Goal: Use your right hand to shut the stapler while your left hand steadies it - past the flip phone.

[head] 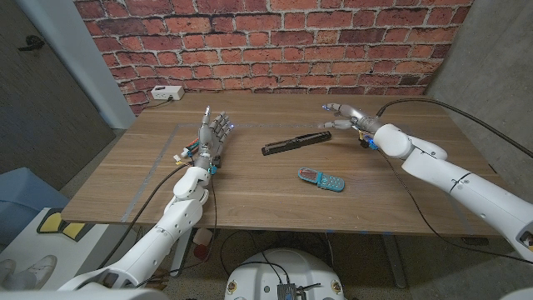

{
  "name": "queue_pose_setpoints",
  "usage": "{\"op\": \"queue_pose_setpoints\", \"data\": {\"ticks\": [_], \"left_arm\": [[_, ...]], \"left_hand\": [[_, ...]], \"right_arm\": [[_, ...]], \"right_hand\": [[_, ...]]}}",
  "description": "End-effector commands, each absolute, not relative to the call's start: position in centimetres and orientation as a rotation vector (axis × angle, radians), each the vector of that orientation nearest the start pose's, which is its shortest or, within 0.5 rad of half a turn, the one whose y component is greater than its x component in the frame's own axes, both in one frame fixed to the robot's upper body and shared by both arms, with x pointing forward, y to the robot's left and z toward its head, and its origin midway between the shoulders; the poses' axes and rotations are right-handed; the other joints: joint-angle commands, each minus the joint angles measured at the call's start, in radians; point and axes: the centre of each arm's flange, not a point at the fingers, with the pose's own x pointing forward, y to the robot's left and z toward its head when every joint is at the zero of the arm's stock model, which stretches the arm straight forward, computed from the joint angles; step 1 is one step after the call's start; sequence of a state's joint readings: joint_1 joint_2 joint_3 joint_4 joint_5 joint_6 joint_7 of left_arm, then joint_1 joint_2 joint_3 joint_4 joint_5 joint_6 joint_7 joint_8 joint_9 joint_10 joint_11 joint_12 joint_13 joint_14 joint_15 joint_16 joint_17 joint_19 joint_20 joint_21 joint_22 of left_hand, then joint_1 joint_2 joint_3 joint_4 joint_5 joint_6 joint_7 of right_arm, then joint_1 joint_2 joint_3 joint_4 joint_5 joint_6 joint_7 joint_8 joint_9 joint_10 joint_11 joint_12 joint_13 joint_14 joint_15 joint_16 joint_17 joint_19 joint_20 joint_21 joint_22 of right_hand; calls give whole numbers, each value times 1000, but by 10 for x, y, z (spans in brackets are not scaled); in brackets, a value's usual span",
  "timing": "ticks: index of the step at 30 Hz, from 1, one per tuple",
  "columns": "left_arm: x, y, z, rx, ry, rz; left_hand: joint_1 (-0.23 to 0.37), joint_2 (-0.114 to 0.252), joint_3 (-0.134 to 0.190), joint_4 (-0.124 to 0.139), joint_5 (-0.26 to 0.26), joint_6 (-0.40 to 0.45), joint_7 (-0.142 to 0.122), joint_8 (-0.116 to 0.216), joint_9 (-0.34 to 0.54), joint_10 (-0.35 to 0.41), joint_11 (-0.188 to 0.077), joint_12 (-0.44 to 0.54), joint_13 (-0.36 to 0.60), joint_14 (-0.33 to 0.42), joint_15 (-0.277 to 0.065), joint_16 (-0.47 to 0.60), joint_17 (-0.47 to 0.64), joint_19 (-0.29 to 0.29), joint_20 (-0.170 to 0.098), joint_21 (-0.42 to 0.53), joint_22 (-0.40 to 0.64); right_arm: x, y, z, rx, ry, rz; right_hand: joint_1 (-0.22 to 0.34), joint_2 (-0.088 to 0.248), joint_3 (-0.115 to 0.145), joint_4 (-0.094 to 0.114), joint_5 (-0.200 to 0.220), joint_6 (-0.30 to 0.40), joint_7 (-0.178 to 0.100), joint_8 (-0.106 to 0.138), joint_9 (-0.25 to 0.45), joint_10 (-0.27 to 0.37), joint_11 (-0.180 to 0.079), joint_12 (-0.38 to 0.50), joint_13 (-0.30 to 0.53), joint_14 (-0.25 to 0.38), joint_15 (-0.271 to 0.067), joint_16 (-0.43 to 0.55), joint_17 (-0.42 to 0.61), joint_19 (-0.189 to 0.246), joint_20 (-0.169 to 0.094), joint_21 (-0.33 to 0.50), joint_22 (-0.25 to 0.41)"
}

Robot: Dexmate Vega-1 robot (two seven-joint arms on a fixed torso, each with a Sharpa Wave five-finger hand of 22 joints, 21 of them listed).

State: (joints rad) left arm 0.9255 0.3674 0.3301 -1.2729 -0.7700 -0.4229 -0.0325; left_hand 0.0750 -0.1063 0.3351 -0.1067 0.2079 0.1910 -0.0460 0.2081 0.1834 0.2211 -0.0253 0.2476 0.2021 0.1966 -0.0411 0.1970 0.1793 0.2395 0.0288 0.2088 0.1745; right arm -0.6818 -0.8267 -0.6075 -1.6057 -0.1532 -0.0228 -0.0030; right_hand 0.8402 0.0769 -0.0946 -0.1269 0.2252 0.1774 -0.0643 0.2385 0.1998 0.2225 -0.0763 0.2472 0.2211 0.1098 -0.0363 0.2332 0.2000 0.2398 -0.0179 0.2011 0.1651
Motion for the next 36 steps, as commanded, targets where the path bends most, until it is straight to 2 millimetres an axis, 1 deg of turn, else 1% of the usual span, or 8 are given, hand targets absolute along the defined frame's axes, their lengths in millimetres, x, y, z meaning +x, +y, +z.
{"op": "queue_pose_setpoints", "data": {"ticks": [1,3,8,12,16,22,32,36], "left_arm": [[645,266,-71,-336,-636,-194],[645,266,-71,-337,-638,-194],[644,265,-71,-337,-637,-198],[643,265,-72,-341,-636,-197],[643,265,-74,-341,-633,-197],[643,265,-72,-333,-633,-198],[643,263,-69,-320,-629,-204],[644,262,-67,-316,-632,-208]], "left_hand": [[-8,0,-2,1,10,8,0,-5,4,9,6,1,4,9,-14,2,3,9,-4,-4,2],[-9,1,-2,1,11,8,0,-5,4,10,6,1,4,9,-14,2,3,8,-3,-5,2],[-10,2,-4,2,12,8,2,-6,4,12,5,1,4,11,-13,2,3,8,-3,-5,2],[-11,3,-5,3,14,8,2,-6,4,13,6,1,4,12,-13,2,3,8,-2,-6,2],[-12,3,-6,4,14,8,2,-7,4,12,6,0,4,13,-12,1,3,9,-3,-6,2],[-12,5,-7,5,16,8,2,-7,4,13,6,-1,5,13,-12,0,3,9,-3,-7,2],[-13,6,-9,7,18,11,2,-7,4,15,2,-2,5,14,-11,-1,3,10,-4,-8,2],[-14,7,-10,8,19,11,3,-7,4,16,4,-2,5,15,-11,-1,3,12,-4,-7,2]], "right_arm": [[625,-244,39,-1254,-597,123],[625,-241,40,-1274,-596,126],[625,-234,40,-1306,-591,136],[624,-228,39,-1360,-587,130],[625,-226,37,-1395,-578,125],[625,-222,36,-1432,-568,120],[624,-215,33,-1512,-549,107],[628,-215,31,-1522,-536,105]], "right_hand": [[20,2,10,-4,-8,35,1,15,3,28,-1,10,5,21,-123,6,1,10,-4,-3,6],[23,2,12,-5,-11,45,-8,17,4,35,-4,11,5,27,-129,7,1,13,-6,-3,6],[27,3,14,-7,-15,44,-11,15,4,39,-10,9,5,28,-137,6,1,15,-10,-4,6],[35,7,21,-8,-20,50,-39,15,6,44,-26,8,5,25,-150,4,1,14,-11,-6,6],[41,12,26,-9,-22,50,-48,15,8,46,-37,7,7,25,-161,3,2,11,-17,-8,6],[52,22,36,-10,-24,56,-50,16,11,52,-38,7,11,27,-163,3,3,16,-32,-7,6],[65,28,46,-13,-28,57,-48,14,15,54,-40,4,16,28,-166,1,4,19,-38,-7,6],[69,30,49,-13,-28,56,-55,13,16,53,-45,3,18,27,-172,0,5,20,-43,-7,6]]}}
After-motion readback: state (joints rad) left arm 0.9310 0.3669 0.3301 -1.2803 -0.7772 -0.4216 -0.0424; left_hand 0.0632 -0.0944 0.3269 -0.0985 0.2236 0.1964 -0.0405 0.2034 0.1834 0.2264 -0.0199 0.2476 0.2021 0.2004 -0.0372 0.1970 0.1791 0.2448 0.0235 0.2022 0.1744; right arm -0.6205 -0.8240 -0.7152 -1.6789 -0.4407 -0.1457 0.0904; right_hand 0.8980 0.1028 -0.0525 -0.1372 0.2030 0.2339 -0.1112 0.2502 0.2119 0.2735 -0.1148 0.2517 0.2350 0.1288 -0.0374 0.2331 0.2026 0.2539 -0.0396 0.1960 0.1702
